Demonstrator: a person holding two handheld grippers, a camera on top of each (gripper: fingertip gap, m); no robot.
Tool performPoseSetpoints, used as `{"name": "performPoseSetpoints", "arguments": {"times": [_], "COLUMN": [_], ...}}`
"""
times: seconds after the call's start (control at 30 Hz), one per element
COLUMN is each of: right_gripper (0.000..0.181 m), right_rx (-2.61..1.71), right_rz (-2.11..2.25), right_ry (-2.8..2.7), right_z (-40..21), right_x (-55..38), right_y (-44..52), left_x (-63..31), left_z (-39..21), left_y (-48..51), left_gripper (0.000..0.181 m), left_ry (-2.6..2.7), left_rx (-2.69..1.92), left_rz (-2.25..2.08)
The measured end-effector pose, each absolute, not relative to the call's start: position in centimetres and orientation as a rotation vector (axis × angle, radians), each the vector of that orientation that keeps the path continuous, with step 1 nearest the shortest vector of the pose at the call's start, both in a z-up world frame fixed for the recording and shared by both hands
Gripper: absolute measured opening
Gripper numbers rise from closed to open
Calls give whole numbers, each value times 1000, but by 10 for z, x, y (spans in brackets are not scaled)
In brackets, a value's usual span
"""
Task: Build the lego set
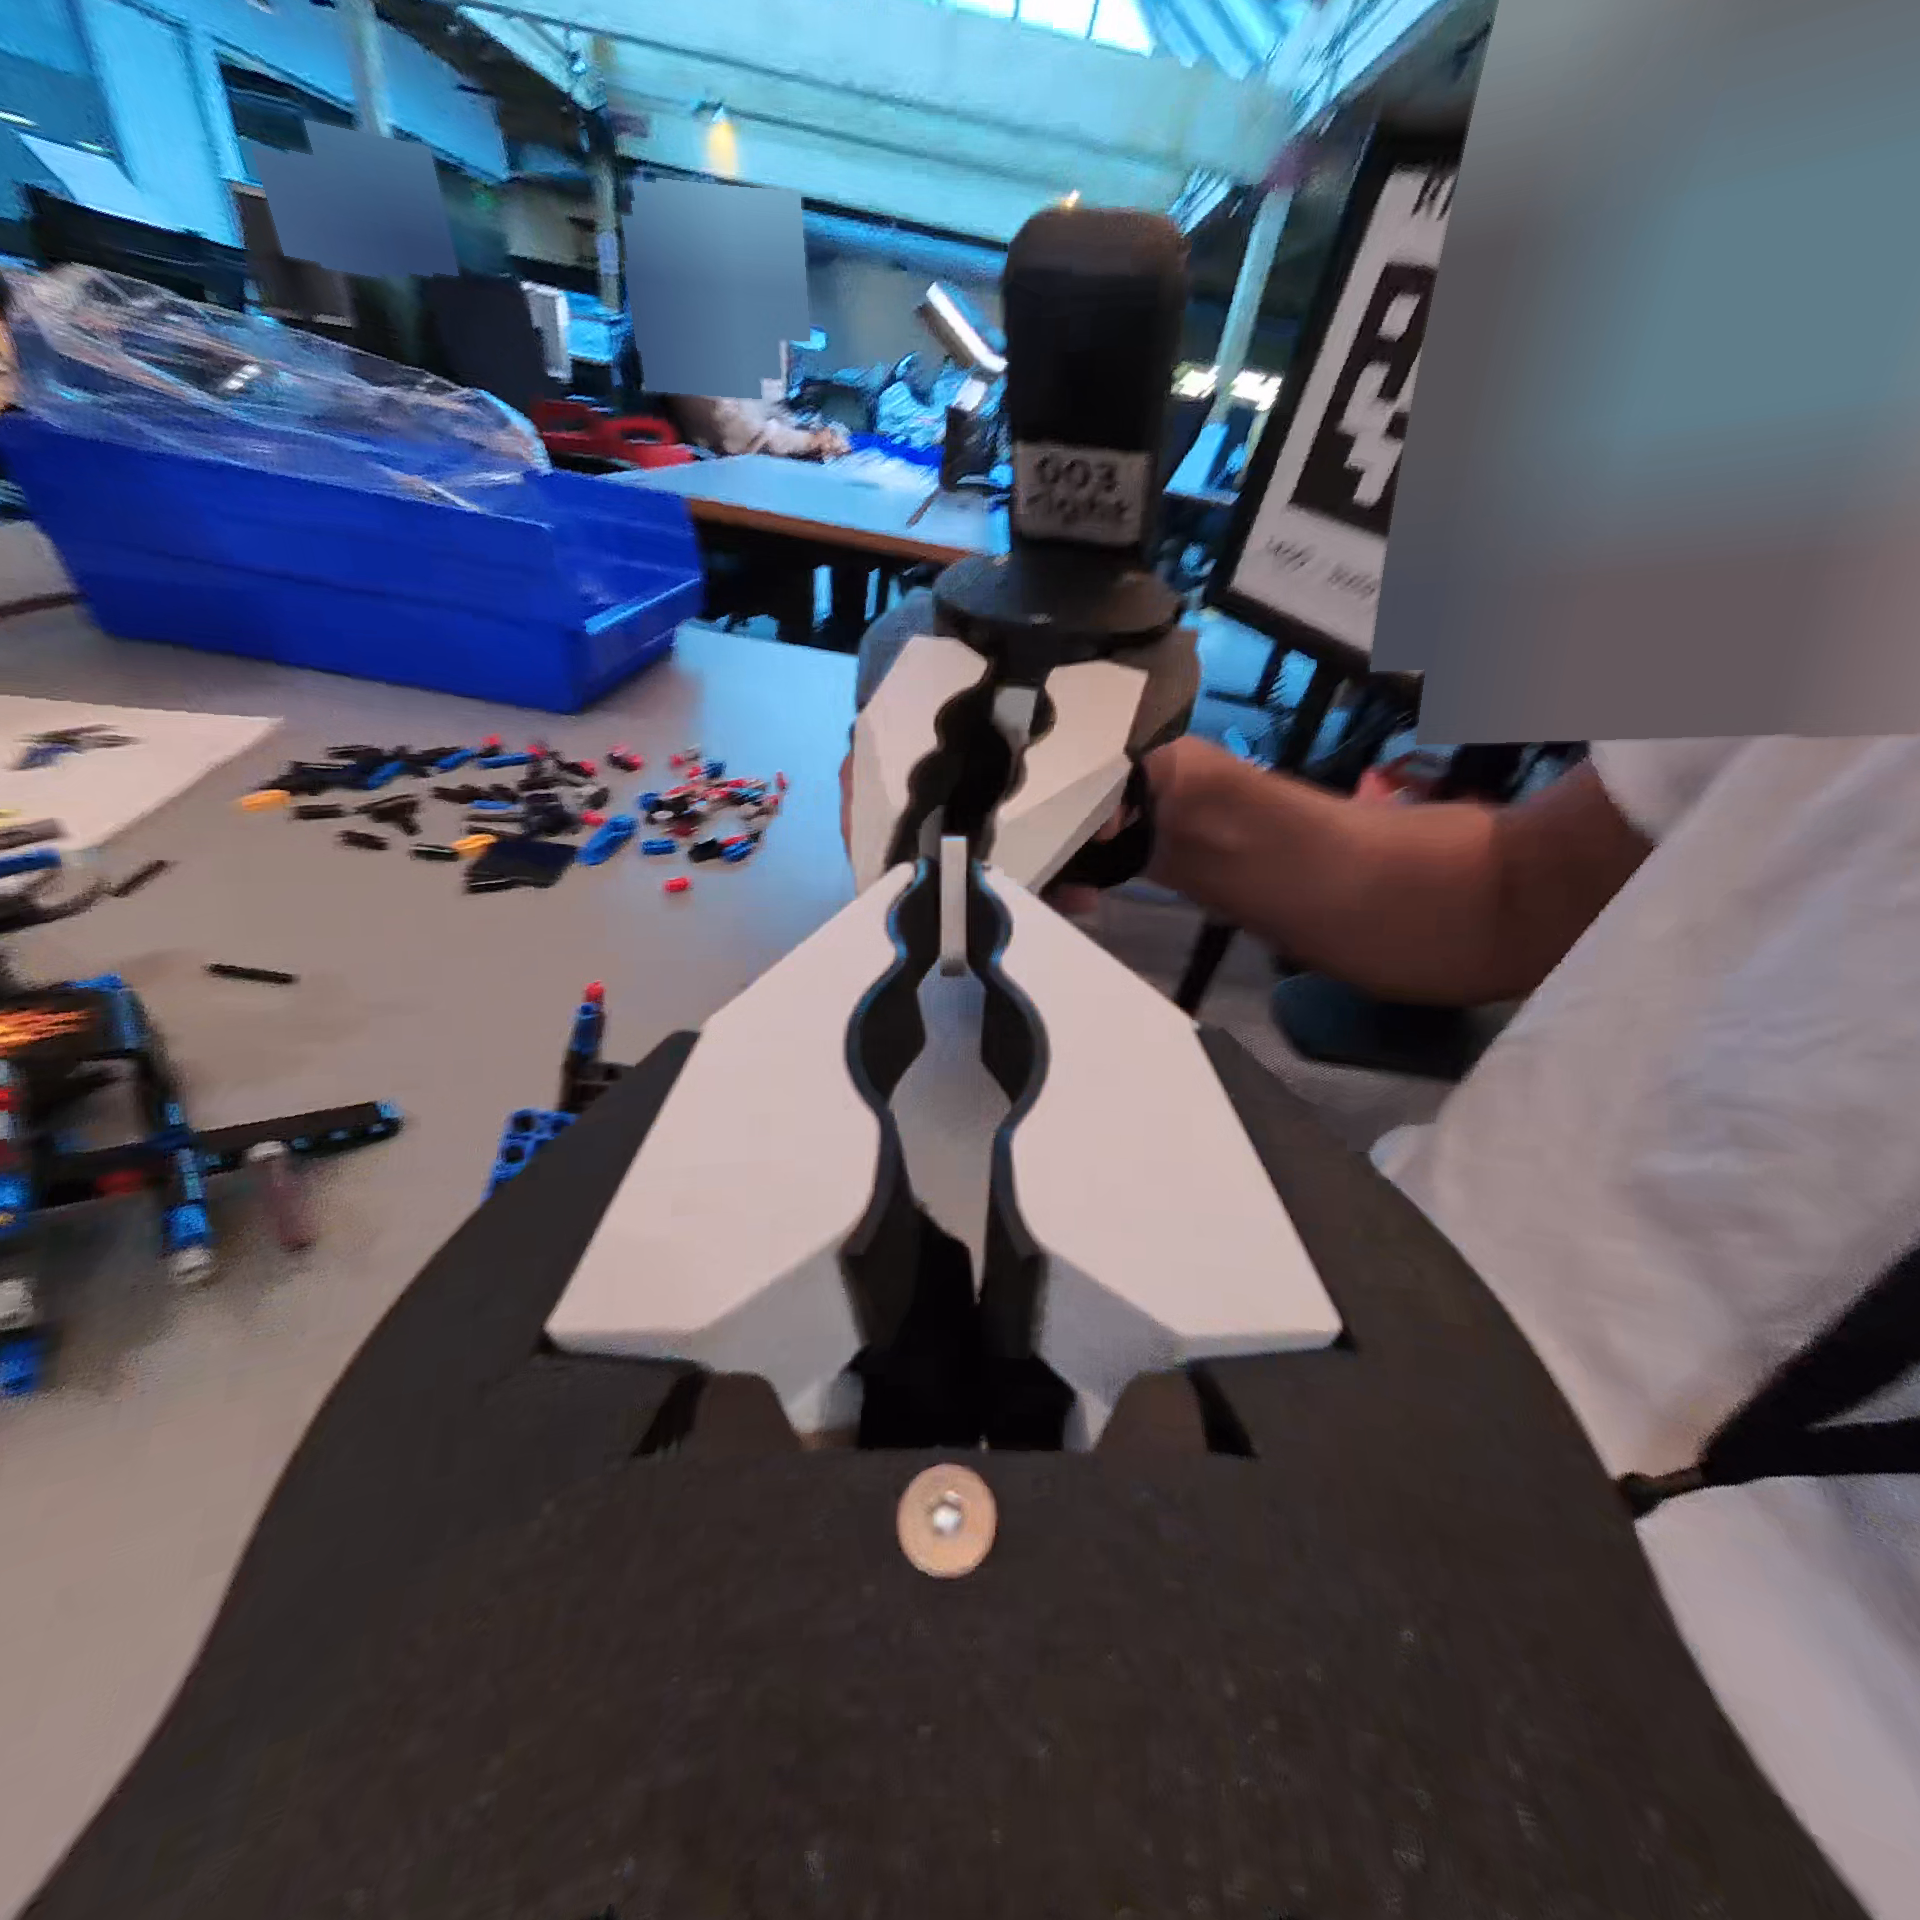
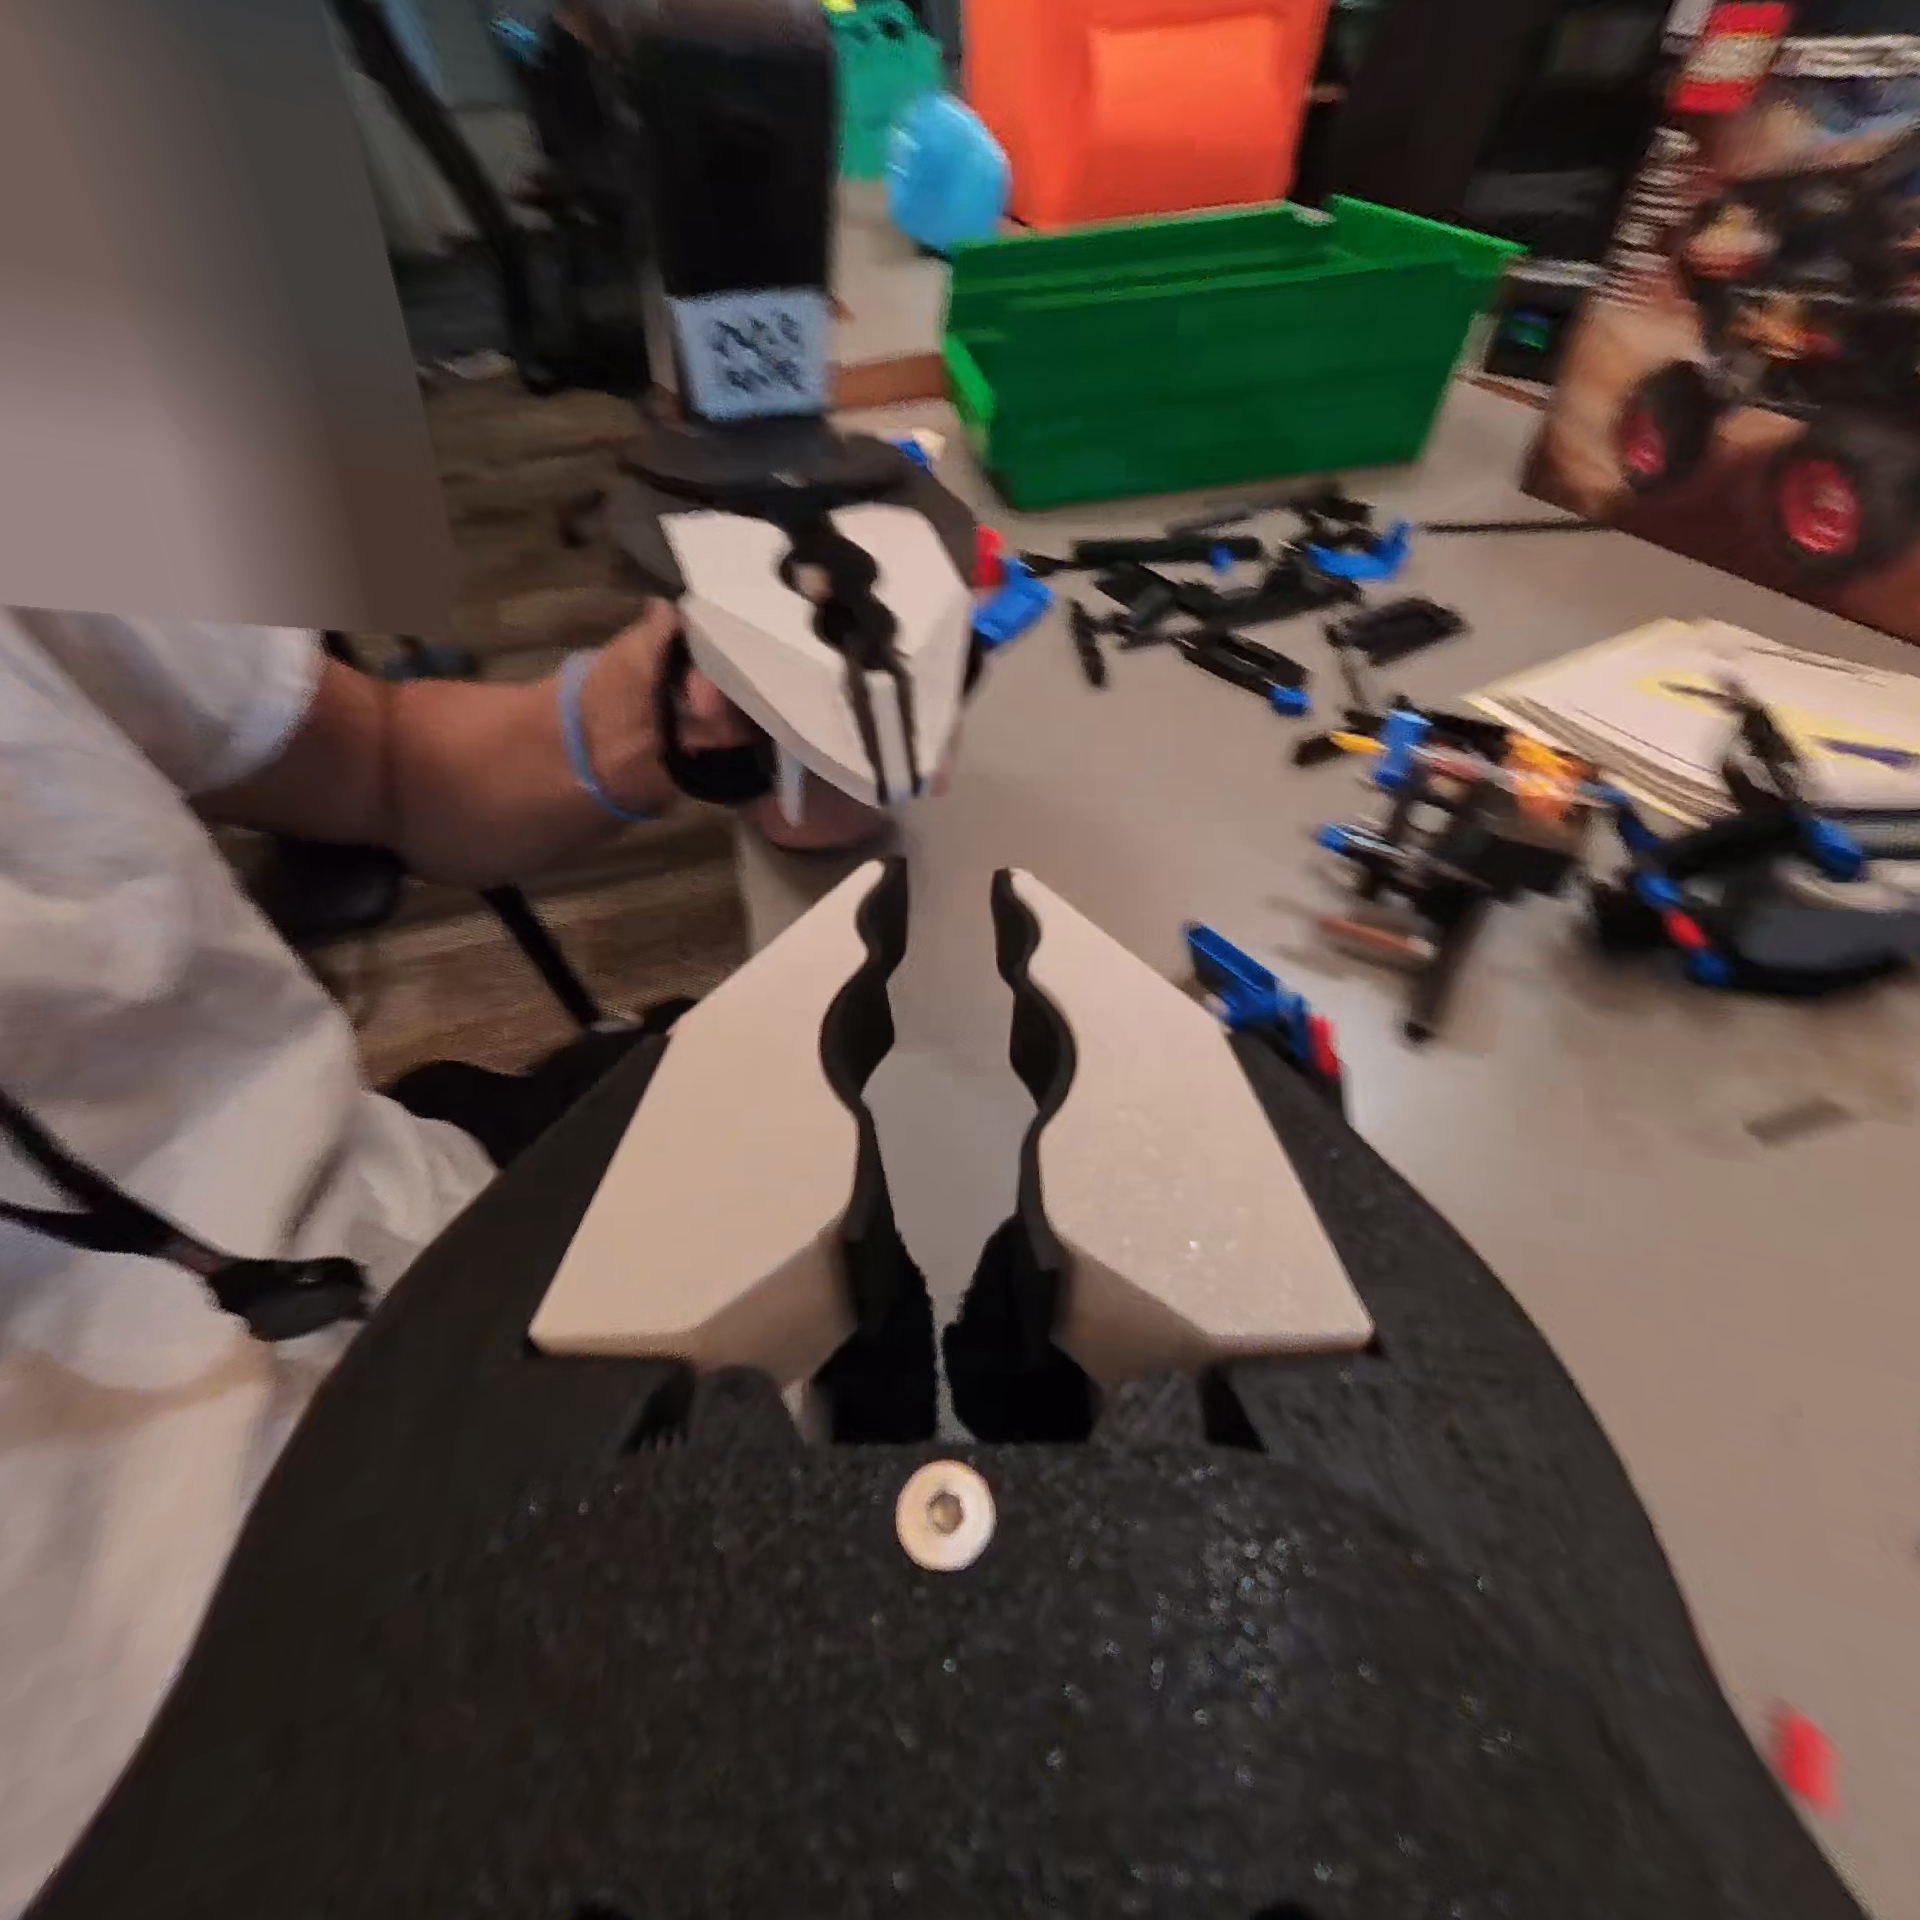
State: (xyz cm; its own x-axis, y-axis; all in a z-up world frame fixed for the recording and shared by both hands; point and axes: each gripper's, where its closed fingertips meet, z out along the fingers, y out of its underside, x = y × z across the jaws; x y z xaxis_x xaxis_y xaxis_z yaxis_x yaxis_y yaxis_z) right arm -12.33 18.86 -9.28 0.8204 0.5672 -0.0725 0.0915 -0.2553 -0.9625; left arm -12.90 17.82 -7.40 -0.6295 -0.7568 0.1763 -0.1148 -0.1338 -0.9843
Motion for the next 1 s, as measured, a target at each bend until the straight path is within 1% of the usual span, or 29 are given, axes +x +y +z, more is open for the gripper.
{"name": "performPoseSetpoints", "arguments": {"times": [0.1, 0.27, 0.33, 0.43, 0.47, 0.5, 0.57, 0.63, 0.67, 0.8, 0.83, 1.0], "right_gripper": [15, 12, 11, 13, 15, 21, 26, 43, 45, 41, 35, 23], "right_rx": [-1705, -1722, -1703, -1734, -1744, -1755, -1757, -1805, -1806, -1794, -1800, -1776], "right_rz": [687, 662, 639, 588, 560, 540, 581, 628, 637, 680, 662, 675], "right_ry": [-532, -488, -452, -377, -324, -266, -126, -65, -51, -58, -78, -150], "right_z": [-76, -76, -70, -69, -69, -70, -73, -87, -90, -88, -89, -86], "right_x": [-142, -135, -128, -118, -114, -110, -108, -113, -115, -118, -118, -122], "right_y": [186, 193, 194, 200, 204, 209, 215, 221, 223, 226, 226, 223], "left_x": [-132, -127, -121, -108, -104, -102, -100, -99, -99, -101, -102, -106], "left_z": [-71, -74, -78, -90, -92, -94, -94, -97, -96, -94, -93, -88], "left_y": [177, 186, 196, 220, 227, 234, 239, 235, 234, 226, 224, 220], "left_gripper": [2, 2, 2, 2, 2, 2, 2, 2, 2, 2, 2, 2], "left_ry": [1667, 1634, 1608, 1543, 1519, 1495, 1462, 1471, 1468, 1458, 1456, 1452], "left_rx": [-967, -966, -957, -944, -943, -939, -885, -826, -796, -722, -713, -704], "left_rz": [-1868, -1726, -1556, -1162, -1043, -928, -753, -654, -616, -568, -578, -643]}}
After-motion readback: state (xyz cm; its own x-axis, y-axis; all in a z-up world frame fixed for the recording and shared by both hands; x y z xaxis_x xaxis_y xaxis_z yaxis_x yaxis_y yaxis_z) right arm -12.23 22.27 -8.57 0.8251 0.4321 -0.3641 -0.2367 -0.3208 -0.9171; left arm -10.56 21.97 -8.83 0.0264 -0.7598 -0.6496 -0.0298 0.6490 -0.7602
